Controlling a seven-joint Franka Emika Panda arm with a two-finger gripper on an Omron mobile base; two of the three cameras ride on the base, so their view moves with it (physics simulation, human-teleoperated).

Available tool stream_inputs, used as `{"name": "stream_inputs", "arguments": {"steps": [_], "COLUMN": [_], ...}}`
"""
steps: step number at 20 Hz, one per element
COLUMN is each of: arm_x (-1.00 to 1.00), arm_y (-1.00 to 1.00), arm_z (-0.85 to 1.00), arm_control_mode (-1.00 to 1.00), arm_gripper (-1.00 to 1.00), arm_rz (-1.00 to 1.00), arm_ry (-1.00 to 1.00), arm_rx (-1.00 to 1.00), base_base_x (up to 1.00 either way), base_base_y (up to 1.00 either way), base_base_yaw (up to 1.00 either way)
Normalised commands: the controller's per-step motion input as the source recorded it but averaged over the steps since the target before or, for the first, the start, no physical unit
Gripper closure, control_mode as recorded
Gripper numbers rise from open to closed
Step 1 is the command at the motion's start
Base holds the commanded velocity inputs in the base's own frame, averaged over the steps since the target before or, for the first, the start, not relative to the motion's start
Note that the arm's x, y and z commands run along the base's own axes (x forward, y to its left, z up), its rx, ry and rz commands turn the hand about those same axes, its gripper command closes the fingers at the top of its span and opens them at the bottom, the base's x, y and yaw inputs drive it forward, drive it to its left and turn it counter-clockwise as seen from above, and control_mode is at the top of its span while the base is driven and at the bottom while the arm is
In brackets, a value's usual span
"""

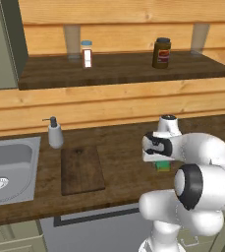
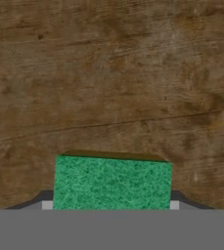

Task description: Pick up the sponge from the counter and clean the cutting board by briefly scrubbing or pressing down on the cutting board. Once finished, release the sponge.

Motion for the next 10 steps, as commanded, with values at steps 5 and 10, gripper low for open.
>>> {"name": "stream_inputs", "arguments": {"steps": [5, 10], "arm_x": [-0.36, -0.05], "arm_y": [0.57, 0.78], "arm_z": [0.64, 0.54], "arm_control_mode": [-1.00, -1.00], "arm_gripper": [1.00, 1.00], "arm_rz": [0.06, 0.03], "arm_ry": [-0.07, 0.01], "arm_rx": [-0.08, -0.01], "base_base_x": [0.00, 0.00], "base_base_y": [0.00, 0.00], "base_base_yaw": [0.00, 0.00]}}
